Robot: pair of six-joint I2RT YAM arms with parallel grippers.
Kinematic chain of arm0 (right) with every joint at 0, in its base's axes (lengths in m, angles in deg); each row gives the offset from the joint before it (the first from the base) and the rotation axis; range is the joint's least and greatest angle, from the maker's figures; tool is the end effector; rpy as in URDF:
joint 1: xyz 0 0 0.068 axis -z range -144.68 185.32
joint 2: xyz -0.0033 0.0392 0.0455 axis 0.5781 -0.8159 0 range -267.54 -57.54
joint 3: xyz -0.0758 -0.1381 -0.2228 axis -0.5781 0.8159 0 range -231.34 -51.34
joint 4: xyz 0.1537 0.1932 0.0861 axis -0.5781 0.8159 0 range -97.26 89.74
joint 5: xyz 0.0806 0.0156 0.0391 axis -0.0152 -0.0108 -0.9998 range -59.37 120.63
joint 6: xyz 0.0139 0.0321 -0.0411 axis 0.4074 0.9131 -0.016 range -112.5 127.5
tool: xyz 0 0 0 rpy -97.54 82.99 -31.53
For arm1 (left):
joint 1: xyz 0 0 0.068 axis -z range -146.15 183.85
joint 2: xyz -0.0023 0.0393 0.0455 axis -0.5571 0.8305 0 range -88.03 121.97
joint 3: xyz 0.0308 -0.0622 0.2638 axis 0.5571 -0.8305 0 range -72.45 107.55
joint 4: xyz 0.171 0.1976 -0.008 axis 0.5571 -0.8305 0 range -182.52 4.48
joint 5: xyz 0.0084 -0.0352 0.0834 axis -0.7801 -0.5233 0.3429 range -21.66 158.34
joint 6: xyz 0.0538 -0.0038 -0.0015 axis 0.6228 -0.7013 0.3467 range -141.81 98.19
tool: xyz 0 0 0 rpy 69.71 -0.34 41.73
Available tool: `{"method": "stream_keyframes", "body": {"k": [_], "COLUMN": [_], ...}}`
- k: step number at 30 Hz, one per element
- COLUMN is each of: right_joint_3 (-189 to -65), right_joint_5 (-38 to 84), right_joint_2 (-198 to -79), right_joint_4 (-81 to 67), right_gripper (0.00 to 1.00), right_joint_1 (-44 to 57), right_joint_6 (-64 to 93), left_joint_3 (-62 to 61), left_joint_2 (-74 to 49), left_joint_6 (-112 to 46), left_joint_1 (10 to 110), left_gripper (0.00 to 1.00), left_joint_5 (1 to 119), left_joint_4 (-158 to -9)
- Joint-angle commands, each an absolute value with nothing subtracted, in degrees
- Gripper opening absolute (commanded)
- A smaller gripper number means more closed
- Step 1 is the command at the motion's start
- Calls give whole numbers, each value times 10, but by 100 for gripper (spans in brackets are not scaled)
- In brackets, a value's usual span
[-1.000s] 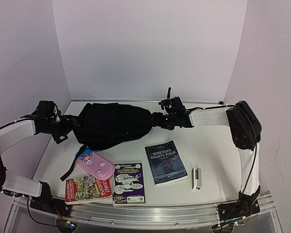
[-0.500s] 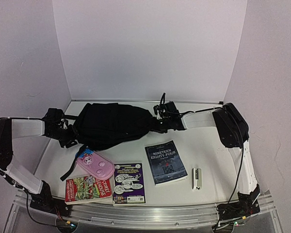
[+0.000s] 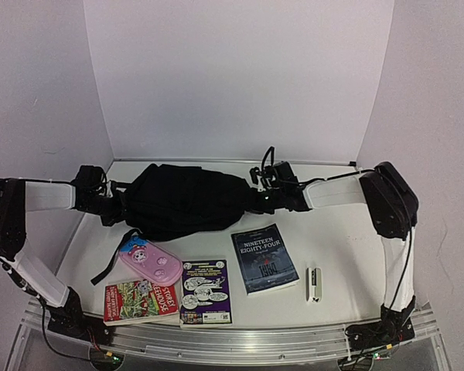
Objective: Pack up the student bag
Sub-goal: Adjust the student bag at the center of the board.
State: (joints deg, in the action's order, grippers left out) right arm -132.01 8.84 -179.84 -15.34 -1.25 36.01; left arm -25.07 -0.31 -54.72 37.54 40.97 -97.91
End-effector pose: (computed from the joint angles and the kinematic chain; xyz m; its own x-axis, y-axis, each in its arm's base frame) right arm 0.3723 0.2926 0.1595 -0.7728 -0.0213 -0.6343 -0.4925 0.6505 0.5781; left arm 0.2974 -0.0355 0.1803 -0.8486 -0.4289 -0.3097 -0.1503 0.7567 -0.6362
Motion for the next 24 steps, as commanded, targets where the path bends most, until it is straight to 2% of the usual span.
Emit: {"method": "stream_keyframes", "body": {"k": [1,6,8,10,12,14,16,18,21,24], "right_joint_3": [-1227,-1093,-1055,-1022,-1011,-1016,-1032,-1052,-1087,-1130], "right_joint_5": [100,133,145,144,152,186,237,291,326,341], "right_joint_2": [-1651,-1552,-1521,-1500,-1479,-1453,-1419,-1387,-1374,-1406], "right_joint_4": [-184,-171,-164,-163,-147,-108,-52,-6,26,43], "right_gripper": [0,0,1,6,18,34,50,62,71,72], "right_joint_1": [-41,-100,-137,-168,-199,-219,-224,-224,-224,-224], "right_joint_6": [352,392,418,447,465,468,463,454,427,401], "left_joint_3": [-186,-143,-127,-105,-82,-67,-70,-79,-93,-100], "left_joint_2": [28,97,128,154,177,183,170,144,102,74], "left_joint_6": [-527,-542,-550,-553,-552,-548,-547,-545,-534,-523], "left_joint_1": [374,376,384,397,410,419,419,420,430,462], "left_gripper": [0,1,7,15,21,26,35,43,58,68], "left_joint_5": [380,314,292,281,276,285,305,329,361,399], "left_joint_4": [-947,-898,-878,-868,-871,-877,-880,-888,-916,-966]}}
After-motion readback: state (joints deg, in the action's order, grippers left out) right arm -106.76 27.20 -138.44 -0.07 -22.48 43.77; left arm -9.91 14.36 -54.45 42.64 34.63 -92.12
